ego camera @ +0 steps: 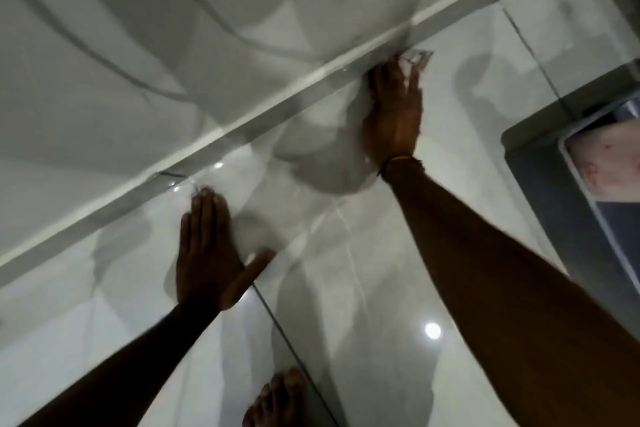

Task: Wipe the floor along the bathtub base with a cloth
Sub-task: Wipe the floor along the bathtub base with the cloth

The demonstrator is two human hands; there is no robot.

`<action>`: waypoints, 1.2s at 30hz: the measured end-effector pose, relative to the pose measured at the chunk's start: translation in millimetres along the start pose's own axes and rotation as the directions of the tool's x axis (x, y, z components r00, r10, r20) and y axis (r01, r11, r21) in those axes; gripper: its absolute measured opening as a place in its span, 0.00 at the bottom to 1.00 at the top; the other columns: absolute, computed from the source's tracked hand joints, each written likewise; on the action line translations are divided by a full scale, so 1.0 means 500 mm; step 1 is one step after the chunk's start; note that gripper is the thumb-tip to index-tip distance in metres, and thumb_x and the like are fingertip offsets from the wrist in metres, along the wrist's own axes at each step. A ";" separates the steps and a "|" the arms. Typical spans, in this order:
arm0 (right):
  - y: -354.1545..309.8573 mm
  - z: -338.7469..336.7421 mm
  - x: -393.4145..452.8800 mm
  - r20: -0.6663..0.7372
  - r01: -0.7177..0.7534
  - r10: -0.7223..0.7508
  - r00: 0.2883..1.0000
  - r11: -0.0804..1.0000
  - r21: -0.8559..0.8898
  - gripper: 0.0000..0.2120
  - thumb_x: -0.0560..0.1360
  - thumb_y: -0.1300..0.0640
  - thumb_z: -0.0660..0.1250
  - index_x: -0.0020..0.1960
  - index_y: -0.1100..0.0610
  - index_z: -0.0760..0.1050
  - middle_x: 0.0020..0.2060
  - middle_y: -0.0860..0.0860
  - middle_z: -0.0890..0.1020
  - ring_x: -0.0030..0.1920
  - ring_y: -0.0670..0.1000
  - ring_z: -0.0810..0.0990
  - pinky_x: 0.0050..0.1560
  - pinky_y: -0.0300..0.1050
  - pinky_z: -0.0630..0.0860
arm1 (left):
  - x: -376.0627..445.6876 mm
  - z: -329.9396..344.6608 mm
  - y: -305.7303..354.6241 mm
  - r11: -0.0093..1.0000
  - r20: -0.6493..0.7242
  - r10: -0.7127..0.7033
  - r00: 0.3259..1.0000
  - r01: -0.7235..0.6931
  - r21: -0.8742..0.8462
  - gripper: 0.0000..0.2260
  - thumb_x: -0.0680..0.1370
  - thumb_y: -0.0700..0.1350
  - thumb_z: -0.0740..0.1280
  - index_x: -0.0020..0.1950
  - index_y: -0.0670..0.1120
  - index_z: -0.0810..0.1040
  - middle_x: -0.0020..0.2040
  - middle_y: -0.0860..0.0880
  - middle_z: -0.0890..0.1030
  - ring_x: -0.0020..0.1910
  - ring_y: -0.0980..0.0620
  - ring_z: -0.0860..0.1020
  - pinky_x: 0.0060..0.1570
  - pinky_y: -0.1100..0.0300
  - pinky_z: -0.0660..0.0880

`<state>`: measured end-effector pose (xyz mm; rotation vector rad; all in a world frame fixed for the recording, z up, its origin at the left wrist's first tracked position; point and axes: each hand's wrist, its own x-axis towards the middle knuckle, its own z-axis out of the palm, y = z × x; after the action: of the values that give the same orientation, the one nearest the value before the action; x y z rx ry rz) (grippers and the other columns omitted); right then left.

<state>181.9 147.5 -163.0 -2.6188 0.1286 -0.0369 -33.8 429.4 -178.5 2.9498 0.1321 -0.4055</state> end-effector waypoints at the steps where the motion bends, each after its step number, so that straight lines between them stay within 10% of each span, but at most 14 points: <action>1: -0.038 0.017 -0.036 -0.015 0.025 -0.024 1.000 1.000 0.017 0.25 0.81 0.67 0.59 0.77 0.58 0.72 0.80 0.57 0.70 0.84 0.66 0.58 0.82 0.57 0.61 | -0.001 0.000 -0.002 1.000 0.000 0.012 1.000 -0.012 0.003 0.56 0.74 0.75 0.62 0.86 0.38 0.48 0.88 0.38 0.48 0.86 0.48 0.37 0.84 0.52 0.37; 13: -0.321 0.169 -0.324 0.324 0.235 -0.252 0.912 0.968 0.091 0.28 0.83 0.47 0.50 0.81 0.52 0.66 0.81 0.49 0.68 0.85 0.60 0.55 0.84 0.63 0.58 | -0.003 0.006 -0.021 0.995 -0.010 0.082 0.997 -0.082 0.057 0.56 0.76 0.77 0.58 0.86 0.36 0.48 0.87 0.34 0.49 0.87 0.36 0.47 0.85 0.41 0.49; 22: -0.192 0.118 -0.223 0.323 0.634 -0.611 0.722 0.772 0.042 0.33 0.76 0.71 0.61 0.78 0.49 0.71 0.79 0.49 0.72 0.83 0.61 0.62 0.82 0.59 0.64 | 0.000 0.005 -0.018 1.000 0.004 0.006 1.000 -0.006 -0.031 0.57 0.75 0.78 0.58 0.87 0.40 0.43 0.87 0.40 0.41 0.87 0.45 0.37 0.85 0.50 0.38; 26: -0.088 0.051 -0.113 0.452 0.649 -0.557 0.697 0.758 -0.066 0.27 0.83 0.56 0.49 0.80 0.48 0.67 0.81 0.48 0.68 0.84 0.61 0.59 0.84 0.60 0.58 | 0.001 -0.004 -0.012 0.999 0.016 -0.007 1.000 0.008 -0.051 0.57 0.74 0.78 0.58 0.87 0.40 0.43 0.88 0.41 0.42 0.87 0.47 0.36 0.83 0.55 0.33; 28: -0.033 0.012 -0.061 0.425 0.624 -0.532 0.733 0.774 -0.106 0.29 0.82 0.49 0.47 0.80 0.50 0.66 0.81 0.50 0.68 0.83 0.59 0.63 0.85 0.64 0.57 | 0.001 -0.005 -0.010 0.999 0.017 -0.006 1.000 0.007 -0.050 0.57 0.74 0.77 0.59 0.87 0.39 0.44 0.88 0.39 0.43 0.87 0.47 0.37 0.83 0.55 0.33; 32: 0.078 -0.050 0.031 0.197 0.489 -0.461 0.865 0.862 -0.134 0.30 0.76 0.73 0.55 0.75 0.59 0.75 0.75 0.58 0.77 0.78 0.63 0.72 0.83 0.66 0.60 | 0.001 0.001 -0.012 0.999 0.008 -0.003 1.000 0.003 -0.033 0.58 0.74 0.78 0.59 0.87 0.38 0.45 0.87 0.41 0.40 0.87 0.47 0.36 0.84 0.53 0.35; 36: 0.166 -0.102 0.125 0.129 0.260 -0.240 0.962 0.949 -0.176 0.27 0.76 0.71 0.55 0.74 0.65 0.74 0.76 0.63 0.74 0.79 0.66 0.69 0.83 0.70 0.55 | -0.001 0.013 -0.018 1.000 0.005 0.006 1.000 -0.006 -0.017 0.58 0.74 0.79 0.57 0.87 0.38 0.44 0.87 0.42 0.39 0.87 0.46 0.37 0.85 0.52 0.37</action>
<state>234.6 44.2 -159.8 -2.8062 -0.2509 0.0282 -36.7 436.9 -185.8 2.9320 0.1256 -0.4083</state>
